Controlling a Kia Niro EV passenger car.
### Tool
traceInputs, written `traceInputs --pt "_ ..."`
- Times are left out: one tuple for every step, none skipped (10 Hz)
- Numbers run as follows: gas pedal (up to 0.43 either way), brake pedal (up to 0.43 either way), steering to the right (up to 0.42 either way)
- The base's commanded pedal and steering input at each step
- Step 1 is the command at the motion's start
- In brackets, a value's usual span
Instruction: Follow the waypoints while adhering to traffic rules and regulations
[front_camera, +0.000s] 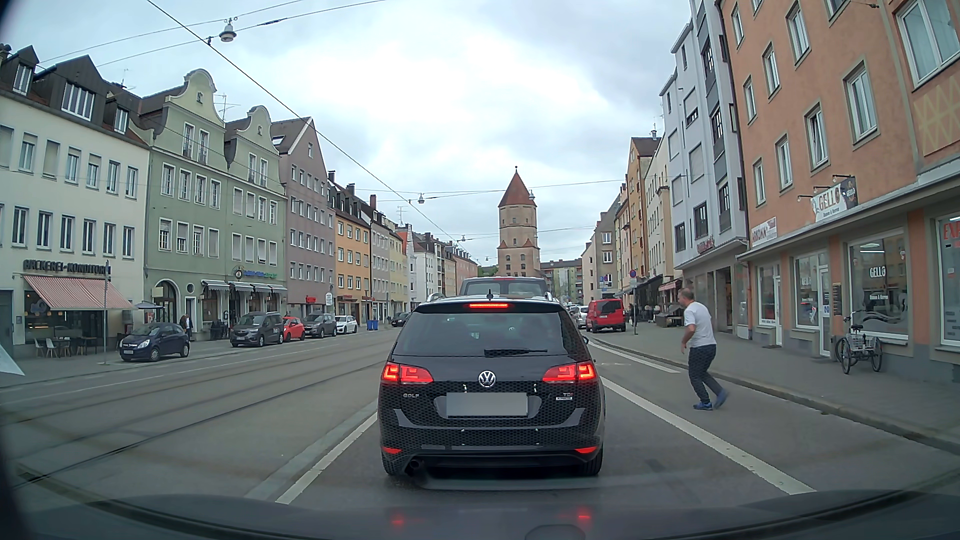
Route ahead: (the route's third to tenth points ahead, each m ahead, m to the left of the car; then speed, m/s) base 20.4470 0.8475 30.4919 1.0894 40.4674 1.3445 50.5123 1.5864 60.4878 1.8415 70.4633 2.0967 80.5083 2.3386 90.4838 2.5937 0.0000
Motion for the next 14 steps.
traceInputs --pt "0.000 0.232 -0.020" --pt "0.000 0.232 -0.019" --pt "0.000 0.232 -0.019" --pt "0.000 0.232 -0.020" --pt "0.000 0.232 -0.019" --pt "0.000 0.232 -0.019" --pt "0.000 0.232 -0.020" --pt "0.000 0.232 -0.020" --pt "0.000 0.232 -0.020" --pt "0.000 0.232 -0.020" --pt "0.000 0.232 -0.019" --pt "0.000 0.232 -0.019" --pt "0.000 0.232 -0.020" --pt "0.000 0.232 -0.019"
